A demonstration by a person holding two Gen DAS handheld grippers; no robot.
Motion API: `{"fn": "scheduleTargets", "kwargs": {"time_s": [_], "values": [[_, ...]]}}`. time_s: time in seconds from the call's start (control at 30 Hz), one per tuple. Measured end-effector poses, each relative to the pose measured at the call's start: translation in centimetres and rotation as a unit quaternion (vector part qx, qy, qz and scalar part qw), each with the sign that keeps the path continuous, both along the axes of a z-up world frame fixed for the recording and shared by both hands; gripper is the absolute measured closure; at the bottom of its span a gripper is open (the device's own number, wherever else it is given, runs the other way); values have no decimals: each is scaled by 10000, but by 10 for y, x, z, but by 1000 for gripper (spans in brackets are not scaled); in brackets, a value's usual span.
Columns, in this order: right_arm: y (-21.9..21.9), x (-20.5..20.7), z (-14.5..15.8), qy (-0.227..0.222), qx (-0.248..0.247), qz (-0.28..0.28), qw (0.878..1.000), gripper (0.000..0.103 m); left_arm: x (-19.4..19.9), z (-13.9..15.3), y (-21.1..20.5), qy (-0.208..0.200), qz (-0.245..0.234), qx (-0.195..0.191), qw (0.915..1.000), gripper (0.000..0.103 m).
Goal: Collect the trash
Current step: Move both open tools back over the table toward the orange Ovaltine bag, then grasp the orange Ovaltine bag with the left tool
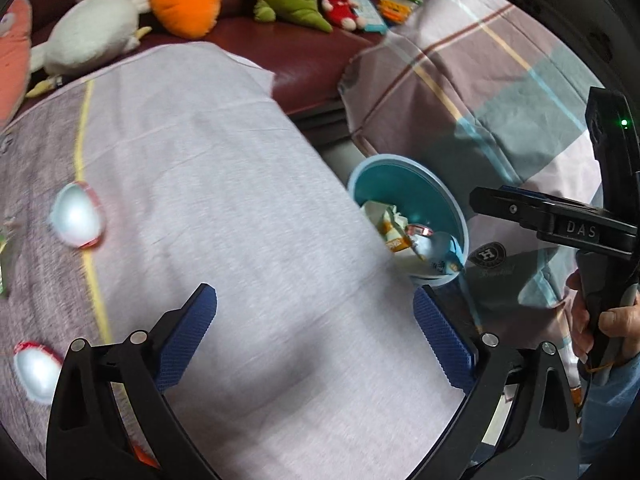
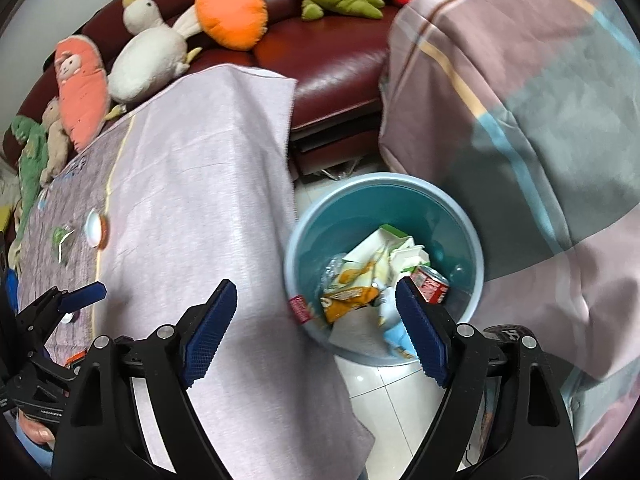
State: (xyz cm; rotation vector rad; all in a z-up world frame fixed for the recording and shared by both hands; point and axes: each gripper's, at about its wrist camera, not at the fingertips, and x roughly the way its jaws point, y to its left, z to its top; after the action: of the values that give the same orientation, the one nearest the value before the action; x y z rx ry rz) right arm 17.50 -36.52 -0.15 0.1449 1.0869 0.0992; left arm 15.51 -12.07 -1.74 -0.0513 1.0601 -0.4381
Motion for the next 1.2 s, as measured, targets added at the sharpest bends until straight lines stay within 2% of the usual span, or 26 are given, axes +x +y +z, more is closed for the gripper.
{"fn": "scheduleTargets", "kwargs": {"time_s": [0.23, 0.43, 0.67, 0.8, 0.97, 1.2], "values": [[41, -15, 21, -131, -132, 255, 9995, 25, -27, 11, 46, -199, 309, -51, 9993, 4], [88, -33, 34, -195, -248, 633, 9975, 25, -54, 16, 96, -376, 638, 106, 9972, 4], [140, -53, 38, -216, -314, 1119, 9930, 25, -89, 4, 154, -196, 1137, 96, 9933, 4], [161, -64, 28, -118, -270, 1324, 9908, 25, -108, -13, 162, -19, 1248, 51, 9922, 4], [176, -78, 10, 61, -272, 1528, 9879, 25, -122, -33, 150, 151, 1236, 67, 9922, 4], [176, -89, -6, 212, -238, 1580, 9869, 25, -118, -55, 144, 300, 1406, 204, 9894, 4]]}}
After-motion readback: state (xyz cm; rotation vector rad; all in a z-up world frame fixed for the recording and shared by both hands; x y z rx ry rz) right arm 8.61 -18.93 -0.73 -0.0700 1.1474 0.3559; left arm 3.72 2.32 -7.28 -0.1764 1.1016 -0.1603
